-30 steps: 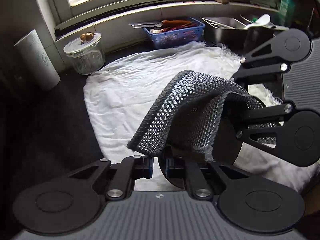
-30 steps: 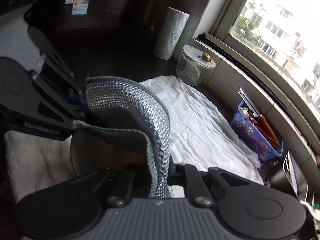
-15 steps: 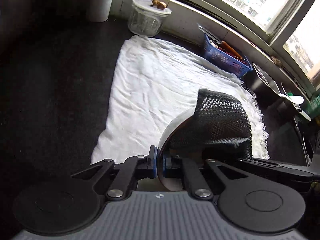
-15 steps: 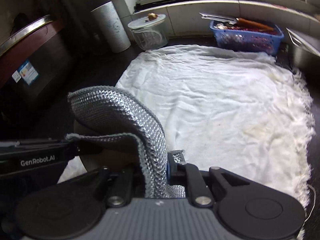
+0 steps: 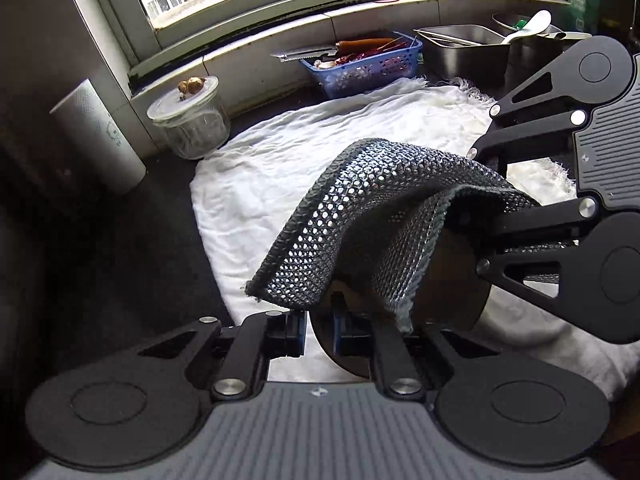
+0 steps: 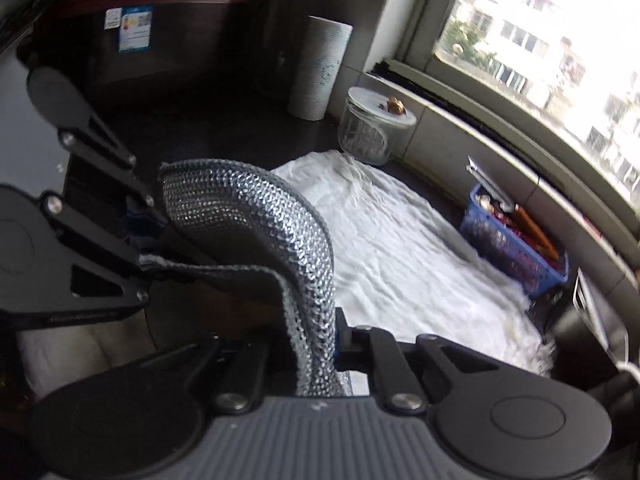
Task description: Clean bowl
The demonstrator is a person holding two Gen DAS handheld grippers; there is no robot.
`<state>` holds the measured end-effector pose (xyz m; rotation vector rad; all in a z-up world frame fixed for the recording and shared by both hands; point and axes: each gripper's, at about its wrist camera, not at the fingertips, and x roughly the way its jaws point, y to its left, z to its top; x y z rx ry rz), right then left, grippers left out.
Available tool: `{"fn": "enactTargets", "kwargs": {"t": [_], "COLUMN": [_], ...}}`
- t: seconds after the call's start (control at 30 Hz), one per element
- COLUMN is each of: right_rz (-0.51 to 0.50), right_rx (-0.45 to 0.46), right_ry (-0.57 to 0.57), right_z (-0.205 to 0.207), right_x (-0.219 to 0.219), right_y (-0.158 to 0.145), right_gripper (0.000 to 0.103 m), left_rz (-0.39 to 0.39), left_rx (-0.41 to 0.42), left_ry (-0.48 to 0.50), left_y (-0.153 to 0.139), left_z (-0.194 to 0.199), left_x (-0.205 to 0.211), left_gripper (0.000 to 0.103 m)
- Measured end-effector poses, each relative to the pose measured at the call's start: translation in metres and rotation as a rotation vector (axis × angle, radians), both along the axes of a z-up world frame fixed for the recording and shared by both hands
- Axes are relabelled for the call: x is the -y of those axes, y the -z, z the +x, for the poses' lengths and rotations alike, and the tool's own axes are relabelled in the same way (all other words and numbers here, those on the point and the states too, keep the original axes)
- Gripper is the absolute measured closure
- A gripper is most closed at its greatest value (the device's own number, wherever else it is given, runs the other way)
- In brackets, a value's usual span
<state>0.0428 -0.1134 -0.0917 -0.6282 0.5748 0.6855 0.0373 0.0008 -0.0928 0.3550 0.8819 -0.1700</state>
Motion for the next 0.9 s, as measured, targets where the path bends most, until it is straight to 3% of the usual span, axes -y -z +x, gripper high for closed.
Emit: {"fn": "enactTargets", "kwargs": {"t": [0.1,0.17,0.3,0.43,0.6,0.67,0.9], "right_rz": [-0.076,-0.046,0.114,0.339,0.513,0.531,0.316], "right_rx": [0.063,0.038,-0.171,-0.424,-0.607,-0.619,-0.375], "right_ry": [-0.074,-0.053,0.092,0.29,0.446,0.454,0.262], "right_z": [-0.006,-0.002,0.02,0.034,0.037,0.038,0.031], "right_x": [-0.002,0.0,0.012,0.032,0.042,0.042,0.028], "right_y": [-0.001,-0.001,0.002,0.018,0.03,0.031,0.016], "right_gripper": [0.093,0.093,0.092,0.091,0.091,0.091,0.09], "left_rz": [-0.067,-0.139,-0.313,-0.472,-0.629,-0.585,-0.453], "left_rx": [-0.02,-0.024,-0.04,-0.09,-0.158,-0.149,-0.131], "left_ry": [-0.037,-0.09,-0.24,-0.393,-0.504,-0.458,-0.309], "left_y": [0.0,0.001,0.008,0.018,0.031,0.029,0.018], "left_z": [0.005,0.004,0.001,-0.004,-0.005,-0.005,0.005], "left_x": [-0.009,-0.018,-0.039,-0.058,-0.077,-0.072,-0.05], "left_gripper": [0.095,0.097,0.098,0.098,0.097,0.096,0.09]}}
